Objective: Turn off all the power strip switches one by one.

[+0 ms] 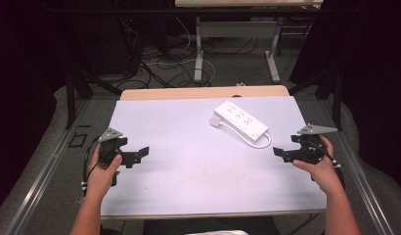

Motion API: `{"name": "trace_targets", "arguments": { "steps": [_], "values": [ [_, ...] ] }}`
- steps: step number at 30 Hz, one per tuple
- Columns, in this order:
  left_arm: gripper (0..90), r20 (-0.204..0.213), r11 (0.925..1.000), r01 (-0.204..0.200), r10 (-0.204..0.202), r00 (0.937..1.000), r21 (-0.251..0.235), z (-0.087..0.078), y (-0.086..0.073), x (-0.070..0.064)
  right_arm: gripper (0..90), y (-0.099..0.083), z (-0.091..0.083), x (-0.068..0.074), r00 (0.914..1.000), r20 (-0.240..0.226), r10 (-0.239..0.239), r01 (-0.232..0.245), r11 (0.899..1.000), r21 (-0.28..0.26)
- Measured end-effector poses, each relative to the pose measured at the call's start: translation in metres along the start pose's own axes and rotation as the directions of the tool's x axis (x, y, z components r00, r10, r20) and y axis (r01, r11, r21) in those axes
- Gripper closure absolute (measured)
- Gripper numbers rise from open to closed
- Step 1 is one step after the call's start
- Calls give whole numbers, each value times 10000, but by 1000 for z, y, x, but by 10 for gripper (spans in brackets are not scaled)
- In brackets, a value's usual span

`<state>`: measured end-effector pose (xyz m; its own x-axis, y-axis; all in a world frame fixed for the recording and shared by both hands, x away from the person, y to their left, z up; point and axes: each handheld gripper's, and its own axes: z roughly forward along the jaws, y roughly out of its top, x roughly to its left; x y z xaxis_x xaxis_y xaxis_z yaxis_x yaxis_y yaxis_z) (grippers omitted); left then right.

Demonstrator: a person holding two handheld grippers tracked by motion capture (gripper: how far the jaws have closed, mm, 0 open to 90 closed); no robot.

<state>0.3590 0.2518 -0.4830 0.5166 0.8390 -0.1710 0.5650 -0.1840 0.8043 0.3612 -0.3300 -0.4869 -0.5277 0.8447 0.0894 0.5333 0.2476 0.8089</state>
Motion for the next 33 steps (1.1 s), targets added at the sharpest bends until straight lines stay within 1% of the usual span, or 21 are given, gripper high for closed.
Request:
{"name": "trace_targets", "arguments": {
  "steps": [3,4,5,6,7,9,10,11,13,14,15,16,17,18,20,21,22,26,27,29,33],
  "values": [
    [12,-32,10000,33,-33,10000,18,1,-1,0,134,-1,0,-1,10000,50,-64,64,10000,10],
    [12,-49,9998,-73,73,10000,169,1,-1,1,150,-1,0,-1,9999,82,-91,92,10000,-35],
    [13,-49,9998,-73,73,10000,169,1,-1,1,150,-1,0,-1,9997,114,-220,220,9998,-19],
    [14,-136,9999,20,-18,9999,120,2,-1,0,152,-1,1,-1,9997,122,-195,195,9998,-35],
    [15,-171,9997,-3,8,9999,239,2,-1,0,155,-1,1,0,9998,105,-176,177,9998,-60],
    [19,-224,9996,-45,51,9997,279,2,-1,0,171,0,2,0,9996,113,-255,255,9997,-34],
    [20,-244,9996,8,-1,9997,294,3,-1,0,180,0,3,1,9995,168,-268,268,9996,-7],
    [20,-338,9997,20,-11,9994,259,3,-2,-1,182,0,3,1,9990,158,-416,415,9991,69],
    [21,-346,9996,26,-16,9994,266,3,-2,-1,188,0,4,2,9993,157,-327,326,9995,40],
    [22,-331,9997,84,-77,9994,223,3,-1,-1,219,1,6,2,9986,343,-404,400,9991,108],
    [23,-331,9997,84,-77,9994,223,3,-1,-1,219,1,6,2,9986,343,-404,400,9991,108],
    [23,-342,9997,94,-87,9994,208,2,-1,-1,238,1,6,3,9983,412,-408,404,9991,93],
    [24,-342,9996,59,-50,9994,278,1,0,-1,266,3,7,4,9985,386,-394,386,9990,204],
    [25,-387,9996,73,-63,9992,273,1,0,-1,278,3,9,4,9981,468,-408,402,9991,138],
    [26,-418,9997,87,-76,9991,246,0,0,-1,323,5,10,5,9984,385,-410,403,9990,200],
    [26,-487,9999,18,-10,9988,157,0,0,-1,323,5,10,5,9984,385,-410,403,9990,200],
    [27,-448,9998,70,-61,9990,202,-1,1,-1,342,7,12,6,9981,484,-376,363,9990,263],
    [29,-533,9998,129,-122,9985,132,-3,1,0,361,11,15,8,9979,435,-476,461,9983,354],
    [29,-512,9997,135,-124,9986,222,-3,1,1,386,13,18,10,9979,413,-490,476,9982,354],
    [29,-540,9998,135,-125,9985,175,-3,1,0,400,16,21,11,9982,412,-426,411,9985,368],
    [29,-548,9998,131,-121,9984,181,-3,1,0,403,20,25,13,9981,396,-465,448,9981,428]
  ]
}}
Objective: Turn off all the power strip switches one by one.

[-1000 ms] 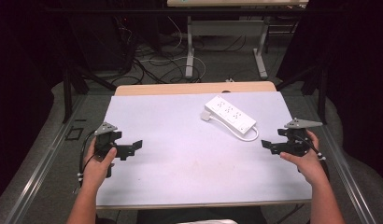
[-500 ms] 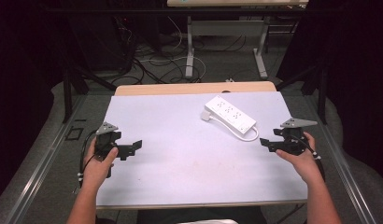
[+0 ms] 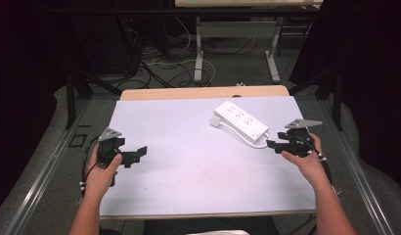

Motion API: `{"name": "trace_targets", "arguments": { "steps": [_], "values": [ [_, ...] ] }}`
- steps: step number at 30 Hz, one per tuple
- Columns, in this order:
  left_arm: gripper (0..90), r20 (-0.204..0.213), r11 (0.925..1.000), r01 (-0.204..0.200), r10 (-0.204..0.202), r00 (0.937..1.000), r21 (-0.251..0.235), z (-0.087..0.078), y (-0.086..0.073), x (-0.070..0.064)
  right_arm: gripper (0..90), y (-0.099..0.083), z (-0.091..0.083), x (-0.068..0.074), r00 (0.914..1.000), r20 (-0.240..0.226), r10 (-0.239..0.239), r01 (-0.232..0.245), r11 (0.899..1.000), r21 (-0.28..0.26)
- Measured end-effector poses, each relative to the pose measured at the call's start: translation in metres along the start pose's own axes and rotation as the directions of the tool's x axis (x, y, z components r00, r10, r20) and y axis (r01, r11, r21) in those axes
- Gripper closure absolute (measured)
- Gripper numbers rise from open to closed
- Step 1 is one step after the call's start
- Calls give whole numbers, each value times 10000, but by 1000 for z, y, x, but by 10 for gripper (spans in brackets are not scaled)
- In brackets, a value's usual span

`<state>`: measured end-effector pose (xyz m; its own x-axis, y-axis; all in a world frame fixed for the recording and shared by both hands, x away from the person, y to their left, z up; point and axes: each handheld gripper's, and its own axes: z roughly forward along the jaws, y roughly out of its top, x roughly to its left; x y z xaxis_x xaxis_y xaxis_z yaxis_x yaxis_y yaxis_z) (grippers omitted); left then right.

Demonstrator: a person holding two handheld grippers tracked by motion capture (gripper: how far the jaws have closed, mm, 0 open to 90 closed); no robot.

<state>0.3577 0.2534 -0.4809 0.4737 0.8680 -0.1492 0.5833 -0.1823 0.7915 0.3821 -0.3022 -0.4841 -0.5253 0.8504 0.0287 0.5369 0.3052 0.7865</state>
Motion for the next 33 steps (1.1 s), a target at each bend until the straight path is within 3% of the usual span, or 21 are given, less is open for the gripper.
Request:
{"name": "trace_targets", "arguments": {
  "steps": [7,15,21,33],
  "values": [
    [30,1,10000,-32,32,10000,49,0,0,0,467,14,11,4,9999,-10,-149,149,9990,427],
    [30,-40,9999,-29,29,10000,132,1,0,1,627,29,23,5,9994,-28,-339,340,9971,685],
    [30,-119,10000,-7,9,9999,92,3,-1,0,665,35,33,4,9998,-136,-136,148,9952,972],
    [30,-146,9999,80,-78,9999,121,1,-1,2,845,54,62,7,9985,0,-555,546,9819,1813]
  ]
}}
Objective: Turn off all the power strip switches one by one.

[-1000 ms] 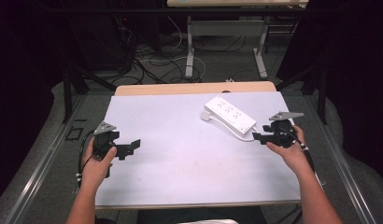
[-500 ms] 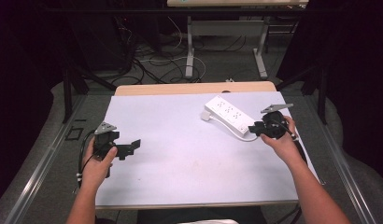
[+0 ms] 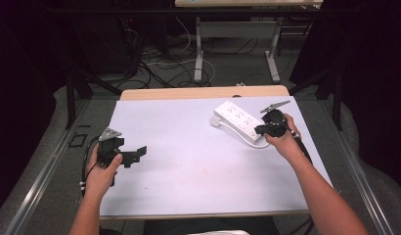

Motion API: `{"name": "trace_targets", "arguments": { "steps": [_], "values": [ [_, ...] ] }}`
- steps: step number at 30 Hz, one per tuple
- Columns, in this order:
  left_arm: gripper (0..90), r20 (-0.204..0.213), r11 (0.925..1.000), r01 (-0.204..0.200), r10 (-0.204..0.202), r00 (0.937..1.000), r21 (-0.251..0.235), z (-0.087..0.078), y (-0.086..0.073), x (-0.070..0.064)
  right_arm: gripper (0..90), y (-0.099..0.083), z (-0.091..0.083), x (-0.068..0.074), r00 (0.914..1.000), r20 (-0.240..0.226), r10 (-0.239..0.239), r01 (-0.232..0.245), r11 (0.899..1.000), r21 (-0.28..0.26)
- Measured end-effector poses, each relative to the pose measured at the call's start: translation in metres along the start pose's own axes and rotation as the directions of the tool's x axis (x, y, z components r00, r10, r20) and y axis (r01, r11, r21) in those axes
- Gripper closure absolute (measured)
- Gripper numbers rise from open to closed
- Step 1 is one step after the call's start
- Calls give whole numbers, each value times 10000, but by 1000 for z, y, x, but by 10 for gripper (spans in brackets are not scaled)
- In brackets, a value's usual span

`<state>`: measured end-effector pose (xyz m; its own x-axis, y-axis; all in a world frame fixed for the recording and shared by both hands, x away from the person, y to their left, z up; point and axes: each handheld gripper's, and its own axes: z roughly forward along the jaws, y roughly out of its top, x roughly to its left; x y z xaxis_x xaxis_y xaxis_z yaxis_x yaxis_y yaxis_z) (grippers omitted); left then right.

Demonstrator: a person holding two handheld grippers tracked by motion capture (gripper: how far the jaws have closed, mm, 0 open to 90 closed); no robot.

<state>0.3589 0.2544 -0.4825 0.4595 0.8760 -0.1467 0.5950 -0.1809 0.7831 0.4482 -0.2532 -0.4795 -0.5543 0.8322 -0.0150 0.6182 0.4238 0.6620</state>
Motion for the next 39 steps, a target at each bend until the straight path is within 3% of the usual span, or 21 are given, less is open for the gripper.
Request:
{"name": "trace_targets", "arguments": {
  "steps": [3,5,10,11,12,13,15,16,18,19,23,25,28,30,32,33,35,39],
  "values": [
    [30,6,10000,-9,9,10000,-17,0,0,1,899,4,5,-1,10000,-63,-21,21,10000,-2],
    [30,-6,10000,-8,8,10000,1,-1,0,1,900,6,8,-1,9998,-34,194,-194,9998,103],
    [30,-64,9999,73,-74,10000,-148,1,-1,1,900,9,17,-3,9997,-18,226,-225,9988,444],
    [30,30,10000,-13,13,10000,84,-1,0,3,900,9,19,-4,9999,-11,129,-129,9988,479],
    [30,-16,9997,145,-145,9999,-209,1,-1,2,900,9,22,-5,9999,68,92,-95,9985,534],
    [30,-16,9997,145,-145,9999,-209,1,-1,2,900,9,23,-6,9999,130,111,-119,9978,652],
    [30,54,9999,125,-126,9999,21,1,-1,3,900,8,27,-7,9998,88,159,-164,9979,633],
    [30,-33,9998,137,-138,9999,-169,3,-2,2,900,6,32,-10,9993,256,278,-298,9963,807],
    [31,83,9999,150,-150,9999,55,2,-2,3,900,6,35,-11,9989,289,379,-404,9952,892],
    [31,-52,9998,177,-177,9998,-111,2,-2,3,900,6,38,-12,9984,267,497,-522,9933,1031],
    [31,-60,9996,215,-217,9997,-208,1,-2,4,900,6,42,-14,9991,168,387,-402,9938,1034],
    [31,-15,9996,275,-275,9996,-74,0,-1,5,900,5,45,-14,9988,240,425,-449,9925,1139],
    [31,0,9992,304,-304,9995,-261,0,-2,5,900,4,46,-16,9983,194,556,-576,9905,1248],
    [31,44,9998,181,-181,9998,7,-1,-1,6,900,3,48,-16,9983,133,567,-580,9887,1384],
    [31,-42,9989,394,-396,9992,-258,1,-2,6,900,3,48,-17,9988,105,471,-481,9896,1359],
    [32,-23,9989,397,-398,9992,-264,1,-2,6,900,2,50,-17,9979,31,639,-638,9911,1169],
    [33,12,9994,265,-265,9996,-222,1,-2,6,900,2,50,-16,9973,29,730,-728,9887,1309],
    [33,-6,9989,380,-380,9993,-277,0,-2,6,900,1,51,-19,9949,-129,999,-973,9861,1344]
  ]
}}
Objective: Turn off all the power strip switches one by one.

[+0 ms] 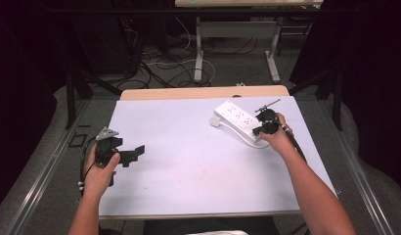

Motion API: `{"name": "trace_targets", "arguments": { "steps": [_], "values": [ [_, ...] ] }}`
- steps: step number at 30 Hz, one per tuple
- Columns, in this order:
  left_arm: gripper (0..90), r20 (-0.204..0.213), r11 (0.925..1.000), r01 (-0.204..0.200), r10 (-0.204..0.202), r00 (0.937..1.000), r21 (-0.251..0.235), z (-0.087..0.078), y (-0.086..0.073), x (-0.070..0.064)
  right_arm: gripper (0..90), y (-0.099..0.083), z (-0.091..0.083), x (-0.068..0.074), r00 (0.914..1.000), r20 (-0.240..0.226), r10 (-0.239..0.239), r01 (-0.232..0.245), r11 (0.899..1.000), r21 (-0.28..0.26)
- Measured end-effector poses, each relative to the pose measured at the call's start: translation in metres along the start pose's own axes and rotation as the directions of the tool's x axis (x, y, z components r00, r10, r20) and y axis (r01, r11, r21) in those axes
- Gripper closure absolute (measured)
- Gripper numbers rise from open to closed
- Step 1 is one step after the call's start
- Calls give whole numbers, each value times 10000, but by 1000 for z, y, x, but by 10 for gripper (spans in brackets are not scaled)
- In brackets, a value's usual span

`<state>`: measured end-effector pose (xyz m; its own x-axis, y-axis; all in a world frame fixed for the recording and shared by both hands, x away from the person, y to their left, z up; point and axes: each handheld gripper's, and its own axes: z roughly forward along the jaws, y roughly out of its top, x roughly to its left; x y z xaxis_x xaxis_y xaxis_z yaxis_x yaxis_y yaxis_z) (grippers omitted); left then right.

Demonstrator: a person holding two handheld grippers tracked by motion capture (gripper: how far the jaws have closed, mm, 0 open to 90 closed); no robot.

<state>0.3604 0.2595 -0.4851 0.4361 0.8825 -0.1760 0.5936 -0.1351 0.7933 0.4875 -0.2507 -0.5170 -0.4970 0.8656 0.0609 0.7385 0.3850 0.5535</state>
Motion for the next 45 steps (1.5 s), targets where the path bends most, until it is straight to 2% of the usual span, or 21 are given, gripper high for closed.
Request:
{"name": "trace_targets", "arguments": {
  "steps": [2,3,6,7,8,9,10,14,15,16,18,22,24,29,31,34,35,37,38,41,45],
  "values": [
    [33,-48,9999,-130,131,9999,53,0,0,0,900,1,0,-1,9999,-60,135,-134,9999,98],
    [33,-71,10000,-38,38,10000,34,0,0,0,900,1,0,-1,9999,-60,135,-134,9999,98],
    [34,-32,9999,-102,102,9999,75,-1,0,1,900,1,1,1,9999,151,-45,43,9999,125],
    [34,-29,9999,-88,88,10000,52,-1,0,1,900,1,1,2,9995,270,-137,134,9998,122],
    [34,22,9997,-104,104,9999,241,-2,1,2,900,1,1,5,9990,326,-290,285,9995,166],
    [34,-62,10000,-38,38,10000,2,0,0,2,900,2,1,6,9975,438,-552,543,9983,209],
    [35,-14,10000,64,-64,10000,-19,0,0,1,900,2,1,8,9961,572,-668,656,9976,218],
    [35,-31,9998,-127,127,9999,166,0,0,1,900,4,-2,10,9972,448,-606,605,9982,46],
    [35,-93,10000,2,-2,10000,17,0,0,0,900,5,-5,10,9964,435,-730,730,9973,26],
    [34,-120,9999,-118,118,9999,-7,-1,1,1,900,6,-9,10,9977,251,-632,635,9979,-115],
    [34,-99,9999,75,-76,9999,-114,-2,1,0,900,7,-11,9,9981,251,-558,562,9983,-144],
    [35,-185,10000,-49,47,9998,-80,-3,1,1,900,10,-14,6,9989,122,-451,453,9989,-141],
    [35,-98,10000,-54,54,9999,10,-3,1,2,900,13,-14,5,9996,176,-236,240,9995,-208],
    [35,-137,10000,-47,46,9999,-64,-2,1,2,900,18,-15,5,9996,124,-237,239,9996,-138],
    [35,-129,10000,60,-61,9999,-68,-3,1,2,900,20,-14,6,9997,134,-227,231,9993,-299],
    [35,-108,10000,-30,30,9999,52,-5,2,3,900,25,-13,7,9994,89,-341,342,9993,-116],
    [35,-132,9999,-6,5,9999,-108,-4,1,3,900,26,-11,8,9992,198,-338,339,9994,-83],
    [35,-130,10000,60,-61,9999,-76,-4,1,1,900,27,-10,8,9991,212,-361,363,9993,-59],
    [34,-107,9999,53,-54,9999,-94,-3,1,1,900,29,-9,7,9996,171,-233,237,9995,-216],
    [35,-121,9999,-14,12,9999,-152,-4,1,2,900,32,-10,6,9998,135,-168,169,9998,-114],
    [35,-120,10000,-37,36,9999,-57,-6,2,3,900,38,-8,7,9997,224,-56,61,9997,-234]
  ]
}}
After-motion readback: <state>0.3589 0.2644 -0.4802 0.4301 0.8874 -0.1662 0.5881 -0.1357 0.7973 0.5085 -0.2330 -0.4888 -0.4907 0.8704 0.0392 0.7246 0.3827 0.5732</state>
